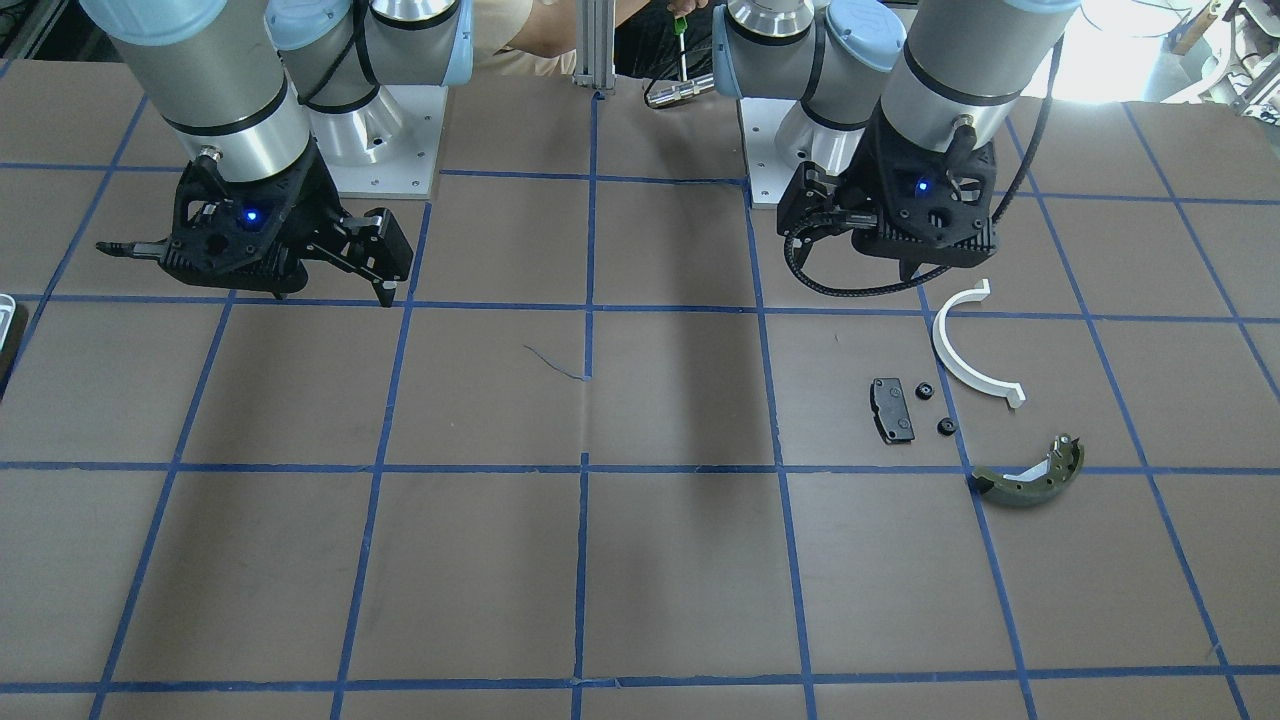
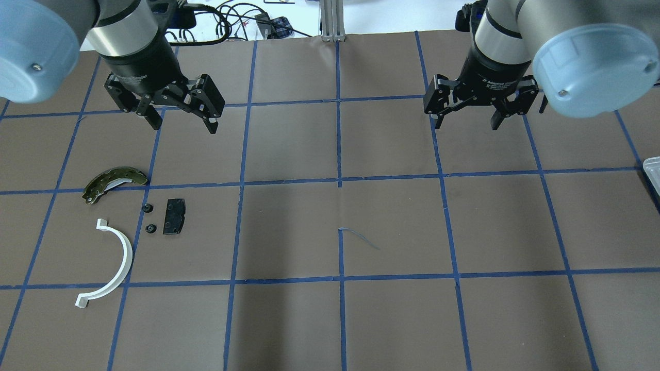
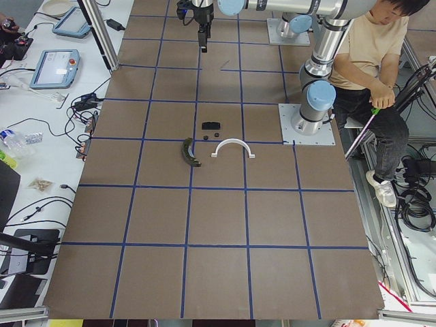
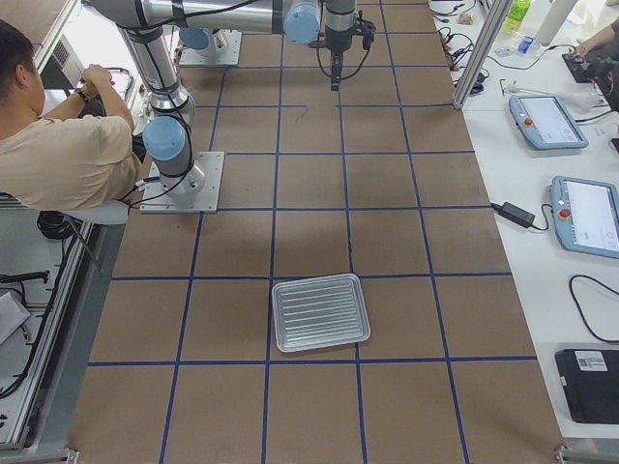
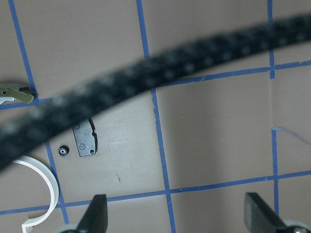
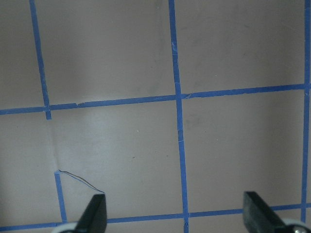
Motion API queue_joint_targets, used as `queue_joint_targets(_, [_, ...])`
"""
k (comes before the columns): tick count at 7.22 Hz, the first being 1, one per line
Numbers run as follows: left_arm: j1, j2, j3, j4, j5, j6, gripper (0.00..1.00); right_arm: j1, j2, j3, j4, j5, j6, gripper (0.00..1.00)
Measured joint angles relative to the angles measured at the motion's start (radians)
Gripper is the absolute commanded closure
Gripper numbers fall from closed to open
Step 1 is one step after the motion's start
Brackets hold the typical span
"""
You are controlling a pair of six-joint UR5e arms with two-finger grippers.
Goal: Place bearing gear from tray to pile
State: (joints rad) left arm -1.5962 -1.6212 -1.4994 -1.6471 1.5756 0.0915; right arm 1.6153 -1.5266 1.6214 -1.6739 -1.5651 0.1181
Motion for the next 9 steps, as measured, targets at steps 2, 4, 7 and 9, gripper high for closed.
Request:
queue_joint_targets(2, [0.008, 0.005, -0.002, -0.005, -0.005, -0.05, 0.0, 0.0, 0.0, 0.0, -0.001, 0.001, 0.0, 0.0])
queue_joint_targets(4, [0.009, 0.006, -0.012, -0.011, -0.042, -0.065, 0.0, 0.0, 0.0, 0.0, 0.0, 0.001, 0.0, 0.0])
queue_joint_targets(7, [0.009, 0.01, -0.015, -0.011, -0.048, -0.058, 0.0, 0.0, 0.0, 0.0, 0.0, 0.0, 0.0, 0.0])
queue_joint_targets(9, [0.011, 0.015, -0.016, -0.012, -0.048, -0.056, 0.0, 0.0, 0.0, 0.0, 0.0, 0.0, 0.0, 0.0])
